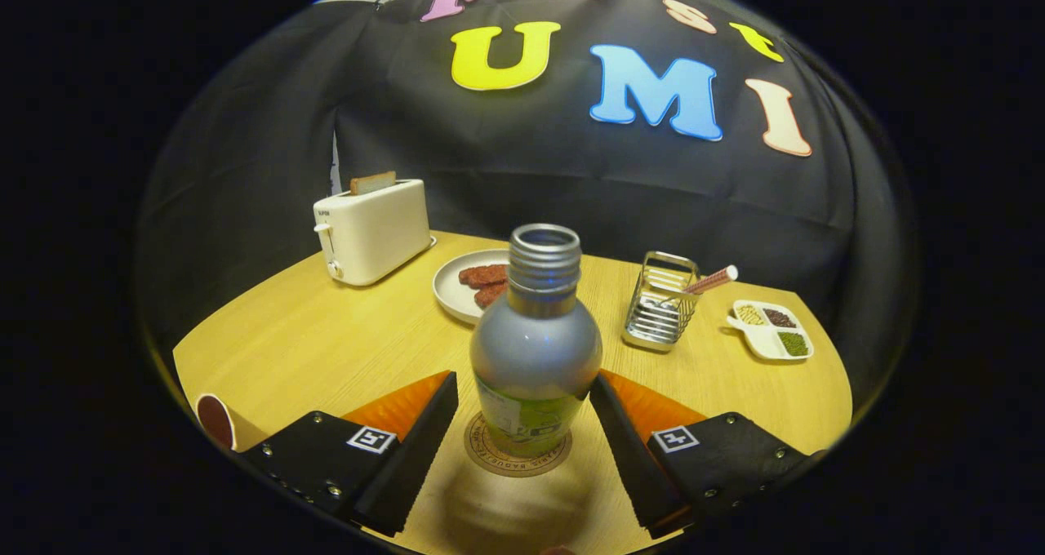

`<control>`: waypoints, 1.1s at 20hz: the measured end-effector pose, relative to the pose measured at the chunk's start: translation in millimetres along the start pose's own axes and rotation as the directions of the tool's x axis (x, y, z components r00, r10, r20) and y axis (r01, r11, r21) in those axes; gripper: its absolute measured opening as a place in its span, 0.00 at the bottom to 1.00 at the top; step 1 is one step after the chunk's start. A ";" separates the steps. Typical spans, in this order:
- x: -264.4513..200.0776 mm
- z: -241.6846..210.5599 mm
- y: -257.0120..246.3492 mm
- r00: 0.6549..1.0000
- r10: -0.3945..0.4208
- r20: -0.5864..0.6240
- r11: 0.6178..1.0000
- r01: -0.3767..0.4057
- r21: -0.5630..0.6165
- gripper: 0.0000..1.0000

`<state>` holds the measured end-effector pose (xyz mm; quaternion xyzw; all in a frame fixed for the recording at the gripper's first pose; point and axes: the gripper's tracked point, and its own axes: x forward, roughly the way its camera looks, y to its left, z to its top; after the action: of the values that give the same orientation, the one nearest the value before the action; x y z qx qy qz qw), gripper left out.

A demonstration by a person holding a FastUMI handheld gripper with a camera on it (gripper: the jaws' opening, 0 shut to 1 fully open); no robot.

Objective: Take the bottle from table, then pour the juice into the cup, finally place the bottle on the coaster

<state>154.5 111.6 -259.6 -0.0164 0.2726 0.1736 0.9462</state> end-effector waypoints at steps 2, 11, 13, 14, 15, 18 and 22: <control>-21.1 20.3 2.4 0.999 -0.016 0.046 1.000 0.017 -0.006 0.98; -138.0 93.3 -7.2 0.963 -0.124 0.241 0.992 0.129 -0.007 0.98; -162.8 98.2 -3.4 0.960 -0.126 0.249 0.992 0.126 0.016 0.98; -174.7 98.2 -2.3 0.960 -0.129 0.248 0.992 0.126 0.029 0.98; -186.6 97.9 -1.4 0.959 -0.130 0.253 0.991 0.124 0.038 0.98; -222.6 101.2 -1.3 0.944 -0.159 0.290 0.987 0.151 0.051 0.98; -260.4 103.5 -9.3 0.921 -0.228 0.316 0.974 0.210 0.090 0.98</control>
<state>4.4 32.7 -36.2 0.0076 0.1144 0.0597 0.9916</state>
